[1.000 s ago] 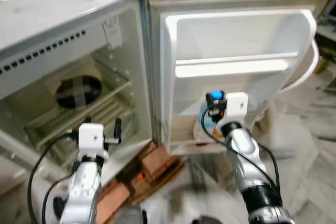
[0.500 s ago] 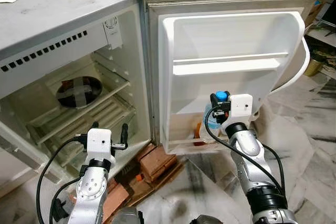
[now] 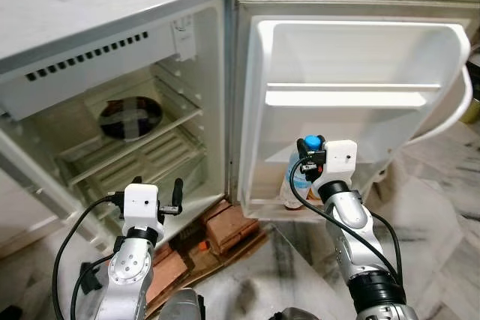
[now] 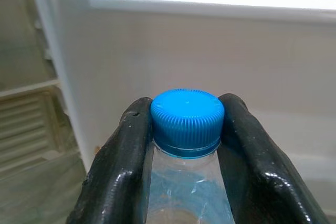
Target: Restocking fridge
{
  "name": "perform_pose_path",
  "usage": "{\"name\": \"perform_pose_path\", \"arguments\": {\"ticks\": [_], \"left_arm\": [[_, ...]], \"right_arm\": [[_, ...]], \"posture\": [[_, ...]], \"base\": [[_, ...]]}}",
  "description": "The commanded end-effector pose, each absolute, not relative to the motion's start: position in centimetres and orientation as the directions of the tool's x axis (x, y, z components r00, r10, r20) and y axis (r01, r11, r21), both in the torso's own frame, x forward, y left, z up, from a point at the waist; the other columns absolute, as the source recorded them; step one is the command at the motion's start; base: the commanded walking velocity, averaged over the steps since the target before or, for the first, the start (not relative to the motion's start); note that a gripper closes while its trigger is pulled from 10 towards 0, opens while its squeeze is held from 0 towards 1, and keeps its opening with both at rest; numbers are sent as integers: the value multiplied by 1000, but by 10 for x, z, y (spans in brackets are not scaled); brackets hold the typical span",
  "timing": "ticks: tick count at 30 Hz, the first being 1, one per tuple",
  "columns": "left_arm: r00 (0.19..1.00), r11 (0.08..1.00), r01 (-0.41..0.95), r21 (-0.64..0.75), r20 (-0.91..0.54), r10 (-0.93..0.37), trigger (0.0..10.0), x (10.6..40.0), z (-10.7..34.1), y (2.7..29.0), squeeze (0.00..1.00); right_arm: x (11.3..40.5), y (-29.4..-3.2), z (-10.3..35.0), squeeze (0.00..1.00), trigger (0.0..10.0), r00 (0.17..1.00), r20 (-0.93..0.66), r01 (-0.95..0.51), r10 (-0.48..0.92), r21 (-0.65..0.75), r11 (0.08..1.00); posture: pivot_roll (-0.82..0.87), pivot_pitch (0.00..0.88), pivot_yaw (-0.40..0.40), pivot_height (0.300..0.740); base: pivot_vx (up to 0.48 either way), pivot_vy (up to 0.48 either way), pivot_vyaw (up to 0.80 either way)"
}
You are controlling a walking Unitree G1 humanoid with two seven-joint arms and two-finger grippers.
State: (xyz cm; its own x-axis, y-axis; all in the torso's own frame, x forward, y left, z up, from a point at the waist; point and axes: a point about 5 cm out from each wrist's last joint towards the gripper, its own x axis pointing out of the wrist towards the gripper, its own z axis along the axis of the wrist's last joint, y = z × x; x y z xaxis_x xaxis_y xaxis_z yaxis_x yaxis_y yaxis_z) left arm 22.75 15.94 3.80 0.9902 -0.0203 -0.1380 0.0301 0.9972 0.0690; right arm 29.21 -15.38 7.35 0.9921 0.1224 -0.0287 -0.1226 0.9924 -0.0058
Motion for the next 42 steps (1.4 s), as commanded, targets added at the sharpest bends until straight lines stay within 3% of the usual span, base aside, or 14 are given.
{"name": "perform_pose_path", "arguments": {"ticks": [1,13,25,37,42], "left_arm": [[993,997,36,69,-119,-27,10000,229,42,159,0],[993,997,41,64,-117,-33,10000,230,44,156,0],[996,996,34,80,-90,-27,10000,233,55,158,0],[985,994,-43,102,-163,60,10000,178,48,185,0],[986,994,-27,101,-159,43,10000,179,49,185,0]], "right_arm": [[295,-157,80,0,10000,994,4,-108,108,-13,994],[292,-155,77,0,10000,993,-8,-115,115,-6,993],[292,-154,80,0,10000,990,-10,-144,143,-29,989],[248,-183,64,0,10000,993,-76,-97,92,-59,994],[246,-188,60,0,10000,992,-92,-93,87,-68,993]], "posture": [[93,17,-21,740],[88,23,-17,740],[113,83,-42,740],[110,103,-23,740],[110,103,-23,740]], "base": [[281,0,581],[277,0,82],[0,0,0],[0,0,0],[0,0,0]]}}
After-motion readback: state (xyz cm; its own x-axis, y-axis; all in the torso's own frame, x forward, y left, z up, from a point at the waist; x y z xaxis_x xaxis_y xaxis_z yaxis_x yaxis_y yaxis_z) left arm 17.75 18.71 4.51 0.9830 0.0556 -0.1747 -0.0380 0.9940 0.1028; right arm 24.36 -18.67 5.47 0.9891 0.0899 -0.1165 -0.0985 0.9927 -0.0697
